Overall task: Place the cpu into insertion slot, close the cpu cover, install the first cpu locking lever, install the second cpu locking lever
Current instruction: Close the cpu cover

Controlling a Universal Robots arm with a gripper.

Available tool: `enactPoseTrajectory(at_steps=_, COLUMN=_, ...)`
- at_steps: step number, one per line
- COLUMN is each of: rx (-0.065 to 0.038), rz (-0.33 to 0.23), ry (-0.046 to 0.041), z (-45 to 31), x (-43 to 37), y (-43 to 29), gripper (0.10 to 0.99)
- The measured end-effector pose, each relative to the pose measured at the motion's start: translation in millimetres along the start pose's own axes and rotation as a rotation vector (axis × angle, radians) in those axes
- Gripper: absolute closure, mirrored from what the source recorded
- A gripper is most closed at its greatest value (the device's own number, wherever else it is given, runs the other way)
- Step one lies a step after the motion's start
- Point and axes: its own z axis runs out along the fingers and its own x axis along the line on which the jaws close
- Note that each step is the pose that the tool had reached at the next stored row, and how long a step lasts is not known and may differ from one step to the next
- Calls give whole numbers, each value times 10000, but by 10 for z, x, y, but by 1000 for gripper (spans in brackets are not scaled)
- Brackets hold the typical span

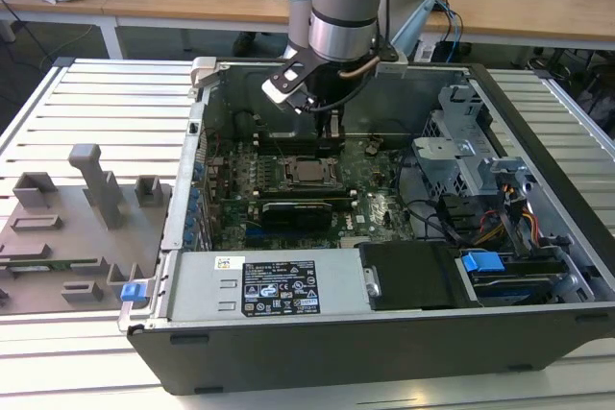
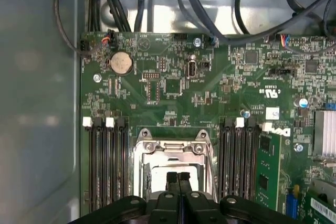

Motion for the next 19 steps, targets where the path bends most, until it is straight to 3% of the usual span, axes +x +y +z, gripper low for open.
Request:
enactPoseTrajectory(at_steps=3, rx=0, rz=-1, ry=1, z=9, x=1, y=-86, gripper=980)
enactPoseTrajectory(at_steps=10, rx=0, rz=-1, ry=0, z=24, x=2, y=-188, gripper=980)
enactPoseTrajectory(at_steps=13, rx=-1, rz=-1, ry=1, z=40, x=4, y=-289, gripper=980)
enactPoseTrajectory(at_steps=19, rx=0, rz=-1, ry=1, z=126, x=5, y=-393, gripper=980)
